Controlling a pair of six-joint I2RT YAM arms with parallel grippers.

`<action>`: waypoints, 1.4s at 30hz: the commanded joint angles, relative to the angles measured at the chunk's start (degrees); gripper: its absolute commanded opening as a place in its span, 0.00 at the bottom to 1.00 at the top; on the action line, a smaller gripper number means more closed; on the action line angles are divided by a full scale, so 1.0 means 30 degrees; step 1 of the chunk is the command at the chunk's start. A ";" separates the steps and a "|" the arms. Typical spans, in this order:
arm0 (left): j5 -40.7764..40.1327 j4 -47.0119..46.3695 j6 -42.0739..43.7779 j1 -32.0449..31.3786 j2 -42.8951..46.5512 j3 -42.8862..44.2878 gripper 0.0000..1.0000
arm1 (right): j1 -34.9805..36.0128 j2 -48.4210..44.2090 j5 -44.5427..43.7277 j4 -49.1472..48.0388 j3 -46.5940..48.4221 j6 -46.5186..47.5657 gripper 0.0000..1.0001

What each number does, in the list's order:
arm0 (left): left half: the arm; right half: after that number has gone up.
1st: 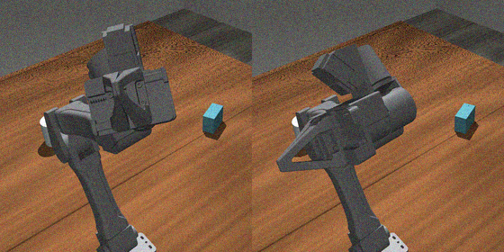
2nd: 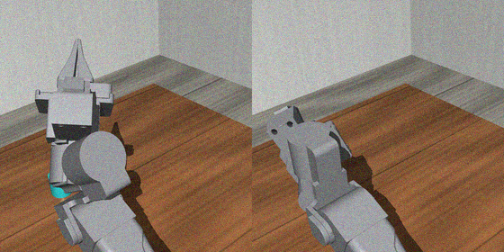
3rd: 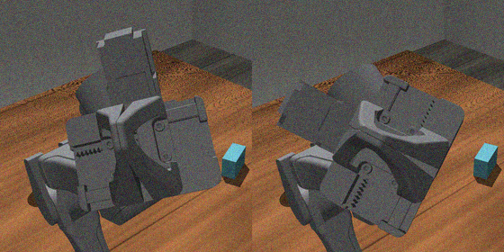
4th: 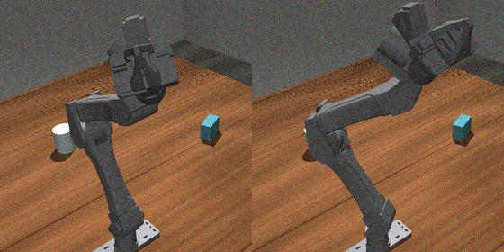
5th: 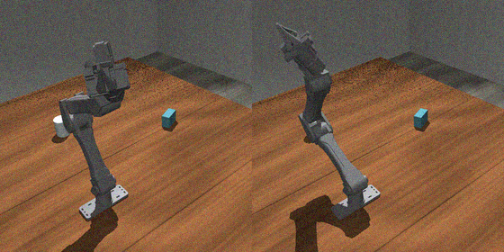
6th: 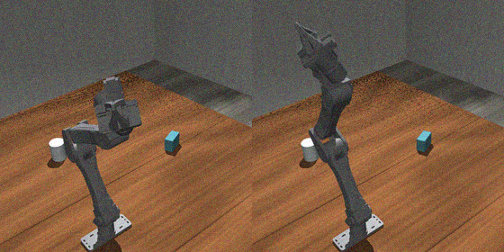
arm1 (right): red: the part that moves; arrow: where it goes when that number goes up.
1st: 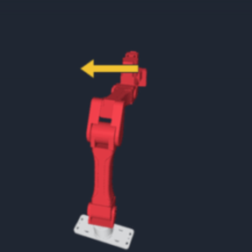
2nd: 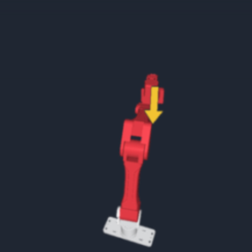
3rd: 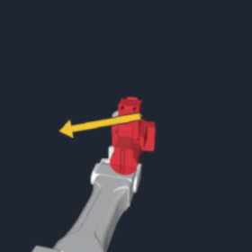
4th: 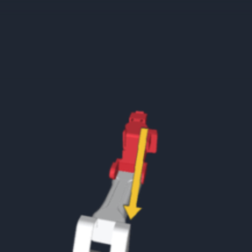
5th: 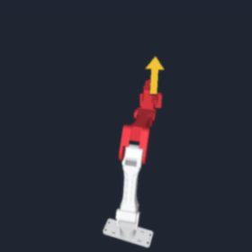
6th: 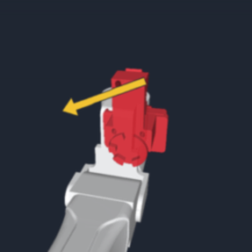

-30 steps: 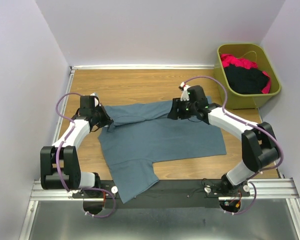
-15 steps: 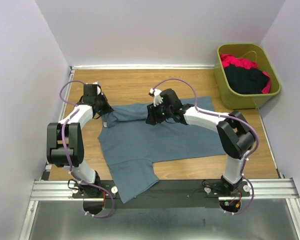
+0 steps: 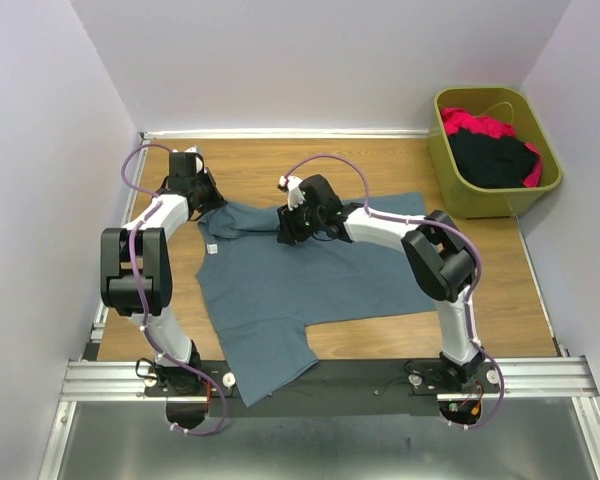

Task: Fold and stack the t-shirts
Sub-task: Fold the tshirt

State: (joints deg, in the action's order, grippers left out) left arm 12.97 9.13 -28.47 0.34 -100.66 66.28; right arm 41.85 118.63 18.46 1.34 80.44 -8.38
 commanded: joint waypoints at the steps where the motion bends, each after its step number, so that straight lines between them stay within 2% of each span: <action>1: -0.0574 -0.0610 0.0290 -0.0054 -0.0664 0.0611 0.03 | 0.0202 0.1002 -0.0556 -0.0272 0.1133 0.0479 0.45; 14: -0.0633 -0.0727 0.0173 -0.0054 -0.1485 0.1314 0.03 | 0.0202 0.3113 -0.2372 -0.1414 0.3214 -0.1335 0.49; 29: -0.0867 -0.0698 0.0466 -0.0054 -0.1602 0.1139 0.04 | 0.0202 0.2440 -0.5155 -0.3319 0.2365 -0.3826 0.50; 35: -0.1013 -0.0698 0.0554 -0.0054 -0.1631 0.1139 0.04 | 0.0202 0.2556 -0.4194 -0.3319 0.2453 -0.3915 0.50; 39: -0.0926 -0.0669 0.0583 -0.0054 -0.1515 0.1139 0.05 | 0.0202 0.2703 -0.3781 -0.3407 0.2511 -0.3944 0.44; 41: -0.0955 -0.0610 0.0641 -0.0054 -0.1427 0.1139 0.05 | 0.0202 0.2500 -0.3605 -0.3436 0.2482 -0.3915 0.38; 42: -0.0955 -0.0523 0.0642 -0.0054 -0.1252 0.1139 0.05 | 0.0202 0.2411 -0.3430 -0.3407 0.2453 -0.3886 0.29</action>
State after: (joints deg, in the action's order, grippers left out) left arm 11.64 7.84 -27.57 0.34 -104.51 68.95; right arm 41.95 126.87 6.46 -6.94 88.12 -19.68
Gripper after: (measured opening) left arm 0.047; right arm 0.390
